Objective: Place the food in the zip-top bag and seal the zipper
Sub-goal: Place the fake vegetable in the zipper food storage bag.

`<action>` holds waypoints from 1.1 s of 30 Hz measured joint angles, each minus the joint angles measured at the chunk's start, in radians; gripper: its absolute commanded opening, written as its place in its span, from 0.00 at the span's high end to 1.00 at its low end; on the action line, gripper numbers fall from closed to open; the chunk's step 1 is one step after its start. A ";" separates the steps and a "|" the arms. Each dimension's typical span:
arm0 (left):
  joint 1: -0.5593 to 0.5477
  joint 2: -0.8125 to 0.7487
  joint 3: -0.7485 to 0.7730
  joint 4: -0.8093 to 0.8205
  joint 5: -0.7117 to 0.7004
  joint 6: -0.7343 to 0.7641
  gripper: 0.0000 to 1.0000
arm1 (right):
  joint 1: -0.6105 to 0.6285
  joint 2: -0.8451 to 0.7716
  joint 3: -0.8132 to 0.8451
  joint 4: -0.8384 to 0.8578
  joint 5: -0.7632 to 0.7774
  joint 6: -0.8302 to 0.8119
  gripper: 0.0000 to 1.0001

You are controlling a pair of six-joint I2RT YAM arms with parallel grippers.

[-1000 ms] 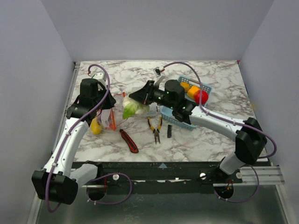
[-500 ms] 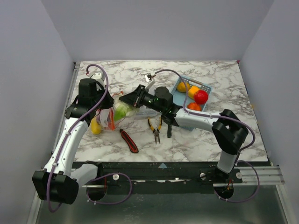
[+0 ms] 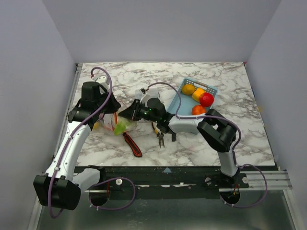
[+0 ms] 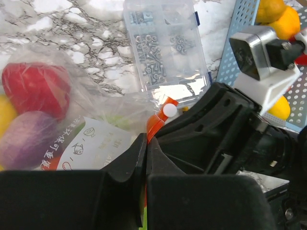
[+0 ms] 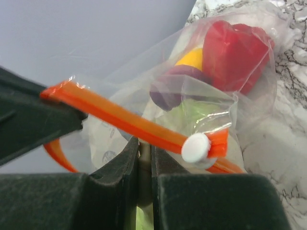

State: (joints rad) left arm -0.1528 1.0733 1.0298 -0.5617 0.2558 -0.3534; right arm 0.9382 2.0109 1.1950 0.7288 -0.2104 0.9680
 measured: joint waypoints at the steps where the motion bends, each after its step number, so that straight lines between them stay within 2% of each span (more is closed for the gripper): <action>1: 0.000 0.000 -0.002 0.000 0.006 0.000 1.00 | 0.000 0.009 0.011 -0.010 0.000 -0.001 0.98; 4: 0.000 0.000 -0.006 0.000 0.025 -0.003 1.00 | 0.001 0.049 0.088 -0.063 0.008 -0.011 0.93; 7: 0.000 0.000 -0.006 0.009 0.033 -0.003 1.00 | 0.003 0.099 0.213 -0.165 0.028 -0.015 0.70; 9: 0.000 0.000 -0.006 0.014 0.032 -0.003 1.00 | 0.003 0.130 0.305 -0.258 0.046 -0.008 0.48; 10: 0.001 0.000 -0.006 0.018 0.031 -0.003 1.00 | 0.003 0.147 0.362 -0.325 0.058 -0.007 0.40; 11: 0.003 0.000 -0.006 0.034 0.019 -0.002 1.00 | 0.003 0.157 0.401 -0.382 0.066 -0.006 0.32; 13: 0.013 0.000 -0.006 0.050 0.009 -0.005 1.00 | 0.001 0.162 0.434 -0.462 0.084 0.001 0.25; 19: 0.016 0.008 -0.007 0.039 -0.004 -0.024 1.00 | 0.003 0.126 0.417 -0.585 0.121 0.008 0.17; 28: 0.021 0.029 -0.007 0.041 0.043 -0.052 1.00 | 0.003 -0.004 0.366 -0.780 0.209 -0.053 0.12; 33: 0.023 0.053 -0.007 0.044 0.083 -0.059 1.00 | 0.002 -0.029 0.357 -0.815 0.234 -0.099 0.12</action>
State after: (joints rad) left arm -0.1299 1.1259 1.0229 -0.5179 0.3389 -0.4126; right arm 0.9405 1.9823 1.5517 -0.0860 0.0238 0.8692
